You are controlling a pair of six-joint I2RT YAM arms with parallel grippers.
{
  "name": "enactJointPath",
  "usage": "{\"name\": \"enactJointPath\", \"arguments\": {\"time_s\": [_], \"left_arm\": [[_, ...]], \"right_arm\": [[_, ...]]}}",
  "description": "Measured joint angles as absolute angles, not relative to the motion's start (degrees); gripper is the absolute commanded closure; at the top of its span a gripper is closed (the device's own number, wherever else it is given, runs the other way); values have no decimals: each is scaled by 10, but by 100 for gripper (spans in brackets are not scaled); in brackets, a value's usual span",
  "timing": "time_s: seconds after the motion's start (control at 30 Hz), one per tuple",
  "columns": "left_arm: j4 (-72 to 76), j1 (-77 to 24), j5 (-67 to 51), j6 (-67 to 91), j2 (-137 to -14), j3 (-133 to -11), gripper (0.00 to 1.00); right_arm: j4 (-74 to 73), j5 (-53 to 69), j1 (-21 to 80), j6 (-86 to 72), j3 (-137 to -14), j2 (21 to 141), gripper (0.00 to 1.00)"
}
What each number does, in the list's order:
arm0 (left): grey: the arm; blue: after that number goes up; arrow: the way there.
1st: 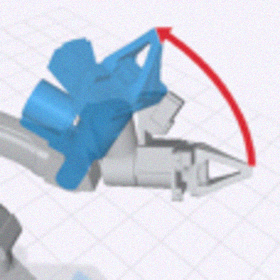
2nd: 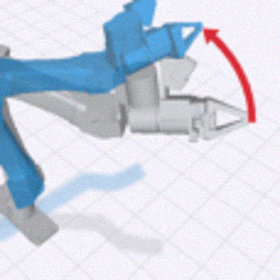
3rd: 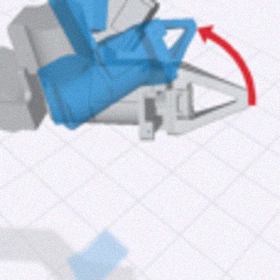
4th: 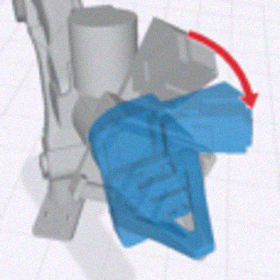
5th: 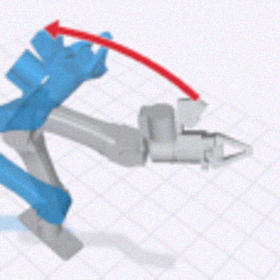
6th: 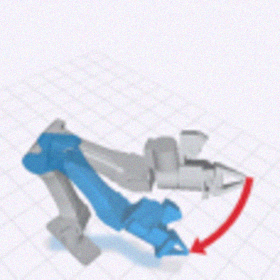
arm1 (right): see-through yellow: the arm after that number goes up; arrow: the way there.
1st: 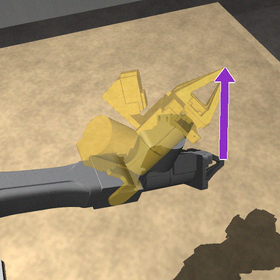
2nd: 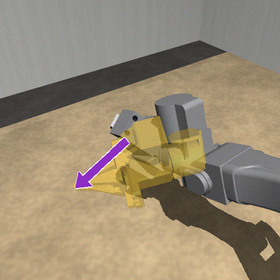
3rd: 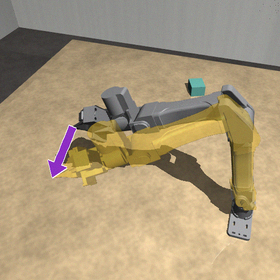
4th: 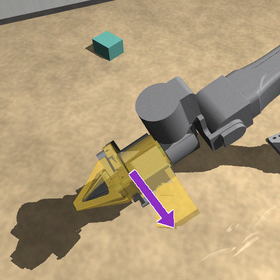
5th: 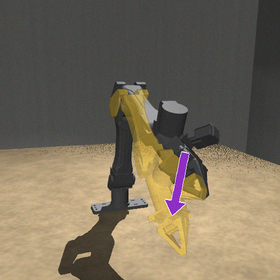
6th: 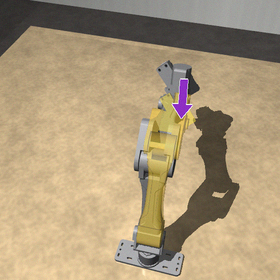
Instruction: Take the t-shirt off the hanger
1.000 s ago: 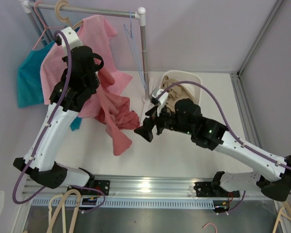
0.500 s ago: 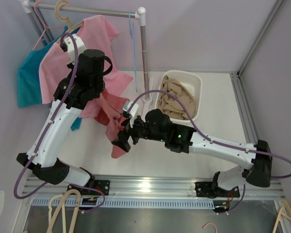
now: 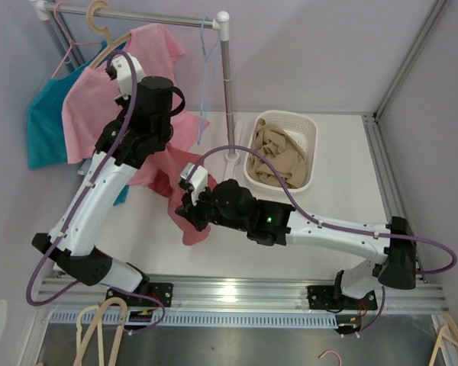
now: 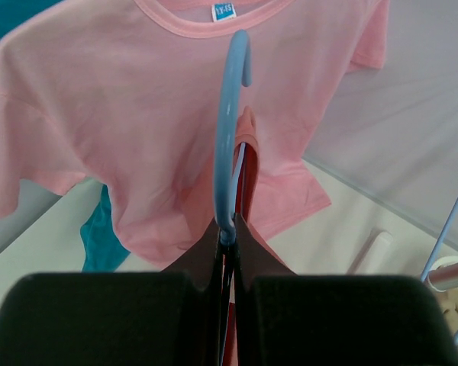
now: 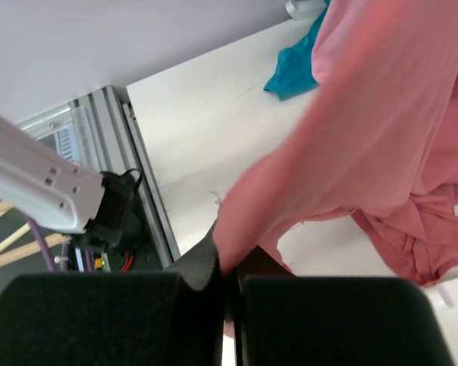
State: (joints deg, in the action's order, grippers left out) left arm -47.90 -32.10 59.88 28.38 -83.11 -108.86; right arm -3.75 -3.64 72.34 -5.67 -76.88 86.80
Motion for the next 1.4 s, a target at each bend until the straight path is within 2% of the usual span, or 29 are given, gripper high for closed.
{"name": "enactJointPath", "arguments": {"time_s": [0.17, 0.33, 0.43, 0.53, 0.7, 0.93, 1.13, 1.27, 1.4], "left_arm": [[-465, -321, 596, 273, -877, -1102, 99], [-480, -316, 578, 267, -934, -1150, 99], [-491, -316, 566, 264, -945, -1176, 99], [-503, -316, 555, 258, -946, -1208, 99], [-531, -316, 533, 254, -943, -1242, 99], [-598, -322, 389, 280, -888, -1227, 99], [-650, -342, 297, 291, -703, -1107, 99], [-711, -342, 299, 291, -604, -1099, 99], [-744, -342, 334, 288, -538, -1099, 99]], "right_arm": [[-57, -105, 781, -67, -720, 808, 100], [-63, -178, 853, -102, -628, 730, 100], [-56, -204, 863, -136, -563, 698, 100], [-41, -214, 861, -171, -514, 707, 100], [3, -216, 851, -196, -505, 778, 100], [-34, -197, 772, -184, -574, 817, 100], [-64, -188, 660, -182, -639, 815, 100], [-97, -151, 587, -183, -685, 847, 100], [-133, -105, 552, -177, -799, 973, 100]]}}
